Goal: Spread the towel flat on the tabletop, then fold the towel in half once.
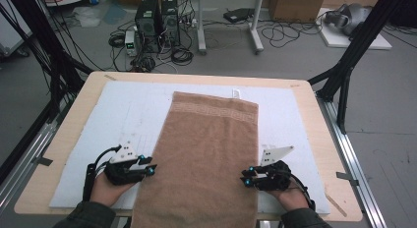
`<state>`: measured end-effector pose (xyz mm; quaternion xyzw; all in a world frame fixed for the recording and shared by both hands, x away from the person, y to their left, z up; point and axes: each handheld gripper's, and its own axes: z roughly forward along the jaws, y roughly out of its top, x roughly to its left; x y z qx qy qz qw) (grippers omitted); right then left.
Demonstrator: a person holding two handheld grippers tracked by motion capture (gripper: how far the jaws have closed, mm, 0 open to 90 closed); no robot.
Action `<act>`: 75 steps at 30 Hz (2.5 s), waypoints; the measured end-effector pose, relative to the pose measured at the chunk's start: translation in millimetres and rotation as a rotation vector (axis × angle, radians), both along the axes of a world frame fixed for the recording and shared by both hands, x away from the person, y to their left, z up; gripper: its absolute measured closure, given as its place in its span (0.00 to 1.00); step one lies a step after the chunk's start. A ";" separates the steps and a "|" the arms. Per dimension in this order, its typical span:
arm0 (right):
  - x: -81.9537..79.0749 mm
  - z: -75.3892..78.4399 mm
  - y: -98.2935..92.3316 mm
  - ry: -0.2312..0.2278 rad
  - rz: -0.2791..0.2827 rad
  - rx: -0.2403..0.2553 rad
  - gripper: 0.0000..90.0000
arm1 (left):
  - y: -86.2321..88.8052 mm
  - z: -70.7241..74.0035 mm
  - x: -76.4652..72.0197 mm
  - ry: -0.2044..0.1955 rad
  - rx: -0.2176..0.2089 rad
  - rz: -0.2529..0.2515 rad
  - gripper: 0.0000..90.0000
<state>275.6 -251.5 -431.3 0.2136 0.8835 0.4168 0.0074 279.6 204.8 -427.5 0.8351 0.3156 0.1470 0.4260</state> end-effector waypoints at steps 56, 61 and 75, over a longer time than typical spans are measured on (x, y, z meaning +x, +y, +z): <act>39.8 32.1 -4.1 -0.076 -0.120 0.027 0.43 | -14.4 37.1 47.1 0.027 -0.038 0.017 0.46; 49.6 32.3 -2.3 -0.074 -0.127 0.032 0.42 | -13.8 36.9 52.2 0.022 -0.053 0.027 0.46; 61.2 48.7 -17.1 -0.100 -0.170 0.006 0.40 | -29.2 55.2 70.0 0.004 -0.070 0.022 0.47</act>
